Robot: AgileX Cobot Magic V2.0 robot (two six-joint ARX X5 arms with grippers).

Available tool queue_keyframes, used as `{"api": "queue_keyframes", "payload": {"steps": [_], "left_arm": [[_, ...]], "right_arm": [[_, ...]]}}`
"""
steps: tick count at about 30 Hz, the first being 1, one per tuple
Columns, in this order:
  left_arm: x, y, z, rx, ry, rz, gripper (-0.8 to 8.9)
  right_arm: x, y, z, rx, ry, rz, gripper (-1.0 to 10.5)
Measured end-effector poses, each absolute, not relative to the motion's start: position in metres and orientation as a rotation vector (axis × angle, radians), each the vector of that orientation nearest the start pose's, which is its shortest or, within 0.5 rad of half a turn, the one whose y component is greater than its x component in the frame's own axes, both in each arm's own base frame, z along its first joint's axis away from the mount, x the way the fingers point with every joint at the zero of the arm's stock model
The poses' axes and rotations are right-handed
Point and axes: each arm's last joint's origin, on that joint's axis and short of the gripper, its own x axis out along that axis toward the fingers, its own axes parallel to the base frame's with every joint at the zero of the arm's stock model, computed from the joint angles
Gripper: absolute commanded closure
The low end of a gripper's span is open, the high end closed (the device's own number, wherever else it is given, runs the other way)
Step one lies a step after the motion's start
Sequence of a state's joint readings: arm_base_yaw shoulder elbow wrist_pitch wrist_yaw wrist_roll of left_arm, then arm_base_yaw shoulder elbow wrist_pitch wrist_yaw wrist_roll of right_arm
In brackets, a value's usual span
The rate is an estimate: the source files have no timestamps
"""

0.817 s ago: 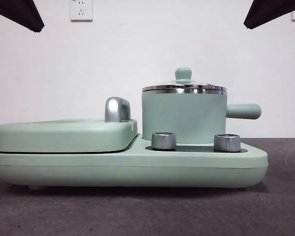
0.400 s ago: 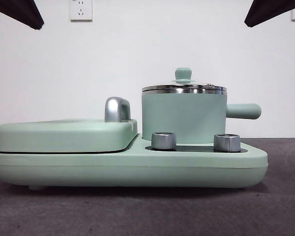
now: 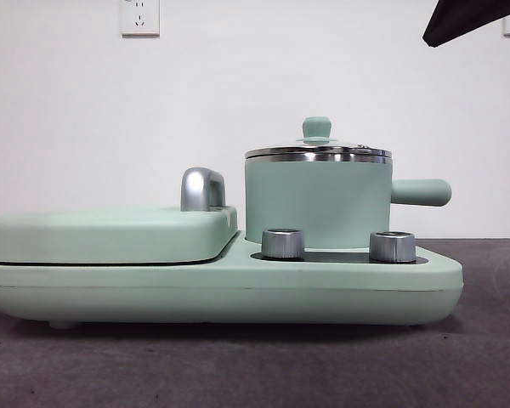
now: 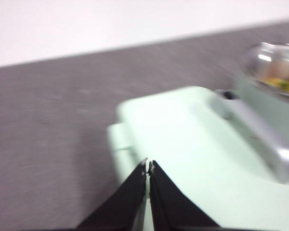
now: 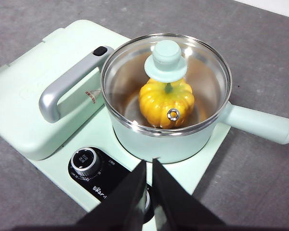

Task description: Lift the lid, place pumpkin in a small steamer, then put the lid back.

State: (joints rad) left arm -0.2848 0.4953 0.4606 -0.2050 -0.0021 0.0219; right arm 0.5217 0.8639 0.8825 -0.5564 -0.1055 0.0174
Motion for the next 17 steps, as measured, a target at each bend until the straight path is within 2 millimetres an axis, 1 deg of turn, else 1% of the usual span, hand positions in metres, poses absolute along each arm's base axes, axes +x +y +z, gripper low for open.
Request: {"api": "queue_keyframes", "payload": {"steps": [4,8,11,15,17], "left_arm": [[0.103,-0.017,0.222,0.028,0.186,-0.164,8.04],[0.093,-0.009,0.2,0.017,0.126,-0.092,8.04],[0.091,-0.004,0.184,0.001,0.116,-0.041,8.04],[0.094,-0.001,0.158,-0.028,0.162,-0.003,8.04],[0.095,-0.001,0.157,-0.037,0.157,-0.004,8.04]], "right_arm": [[0.15,0.09,0.319,-0.096,0.54,0.607,9.3],[0.15,0.09,0.319,-0.096,0.54,0.607,9.3],[0.15,0.09,0.319,-0.096,0.54,0.607,9.3],[0.151,0.09,0.319,-0.096,0.54,0.607,9.3],[0.15,0.09,0.319,-0.096,0.54,0.607,9.3]]}}
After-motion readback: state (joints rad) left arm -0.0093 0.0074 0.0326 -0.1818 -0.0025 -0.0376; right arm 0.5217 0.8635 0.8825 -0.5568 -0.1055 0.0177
